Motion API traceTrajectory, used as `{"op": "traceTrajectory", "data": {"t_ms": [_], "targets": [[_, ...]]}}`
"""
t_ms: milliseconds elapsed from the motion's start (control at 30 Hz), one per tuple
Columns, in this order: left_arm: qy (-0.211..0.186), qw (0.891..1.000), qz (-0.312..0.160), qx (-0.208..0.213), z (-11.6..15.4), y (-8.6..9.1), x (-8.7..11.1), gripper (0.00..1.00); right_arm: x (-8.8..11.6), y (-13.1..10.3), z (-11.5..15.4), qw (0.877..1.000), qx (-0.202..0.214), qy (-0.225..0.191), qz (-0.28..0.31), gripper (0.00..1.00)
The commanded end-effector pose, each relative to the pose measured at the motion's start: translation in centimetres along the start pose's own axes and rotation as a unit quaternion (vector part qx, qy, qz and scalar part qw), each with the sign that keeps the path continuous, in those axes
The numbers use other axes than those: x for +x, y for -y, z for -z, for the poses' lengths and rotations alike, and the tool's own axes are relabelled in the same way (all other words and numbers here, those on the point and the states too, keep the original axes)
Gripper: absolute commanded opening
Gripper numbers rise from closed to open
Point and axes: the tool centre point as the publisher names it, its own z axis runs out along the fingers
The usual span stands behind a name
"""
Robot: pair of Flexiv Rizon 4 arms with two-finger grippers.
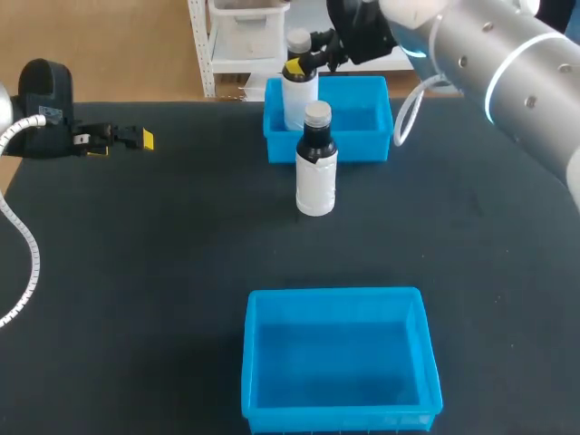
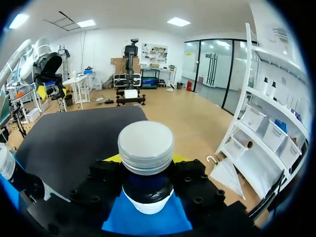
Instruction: Pick up the bottle, and place it in the far bin if it is heavy, or in the near bin if it is light.
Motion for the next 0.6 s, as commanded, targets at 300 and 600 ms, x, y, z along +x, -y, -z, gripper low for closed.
{"op": "traceTrajectory", "data": {"t_ms": [300,600], "targets": [[0.0,1.0,0.0,0.0,0.0,0.0,0.0,1.0,0.1,1.7,-1.2,0.957,-0.289,-0.009,-0.016,0.44],[0.0,1.0,0.0,0.0,0.0,0.0,0.0,1.0,0.3,1.9,-0.2,0.958,-0.283,-0.019,-0.028,1.0]]}}
